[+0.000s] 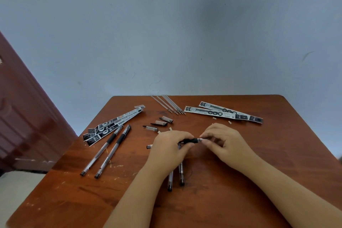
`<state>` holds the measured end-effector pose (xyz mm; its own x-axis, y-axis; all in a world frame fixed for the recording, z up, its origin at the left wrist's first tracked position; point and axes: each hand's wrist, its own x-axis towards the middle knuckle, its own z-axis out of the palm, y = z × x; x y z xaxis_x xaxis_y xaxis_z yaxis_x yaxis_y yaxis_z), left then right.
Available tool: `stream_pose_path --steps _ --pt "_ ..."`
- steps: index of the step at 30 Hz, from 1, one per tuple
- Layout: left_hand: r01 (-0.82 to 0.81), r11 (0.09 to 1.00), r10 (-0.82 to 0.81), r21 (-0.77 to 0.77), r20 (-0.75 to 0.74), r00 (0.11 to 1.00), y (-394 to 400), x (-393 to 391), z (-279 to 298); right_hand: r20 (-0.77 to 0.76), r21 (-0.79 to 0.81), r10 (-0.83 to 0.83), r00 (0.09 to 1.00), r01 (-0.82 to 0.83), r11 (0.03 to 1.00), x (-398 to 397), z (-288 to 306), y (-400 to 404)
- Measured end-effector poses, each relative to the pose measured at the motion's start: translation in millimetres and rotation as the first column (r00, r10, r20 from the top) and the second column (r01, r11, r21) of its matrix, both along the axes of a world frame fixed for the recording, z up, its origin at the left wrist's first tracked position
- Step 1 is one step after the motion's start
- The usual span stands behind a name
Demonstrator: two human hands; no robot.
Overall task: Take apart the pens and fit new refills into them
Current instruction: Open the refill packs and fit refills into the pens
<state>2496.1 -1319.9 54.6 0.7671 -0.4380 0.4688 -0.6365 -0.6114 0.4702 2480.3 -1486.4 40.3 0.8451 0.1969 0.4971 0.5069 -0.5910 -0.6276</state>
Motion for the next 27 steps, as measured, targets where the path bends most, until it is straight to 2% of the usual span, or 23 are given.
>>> stream_pose_path --steps 14,18,21,27 --pt "0.037 0.999 -0.037 -0.001 0.143 0.989 0.9 1.2 -3.1 0.029 -0.041 0.003 1.000 -0.002 0.999 -1.8 -1.9 2.6" --pt "0.032 0.999 -0.028 -0.032 0.115 0.993 0.8 1.0 -2.1 0.023 -0.022 -0.008 1.000 0.008 1.000 -2.7 0.4 2.9" --pt "0.010 0.997 -0.004 -0.075 0.088 0.996 -0.4 0.0 -2.0 0.076 0.010 -0.022 0.997 0.022 1.000 -1.9 1.1 1.5" --pt "0.004 0.997 0.002 -0.071 0.077 0.997 1.2 2.2 -3.0 0.110 -0.039 -0.018 0.994 0.023 0.999 -1.8 0.1 0.2"
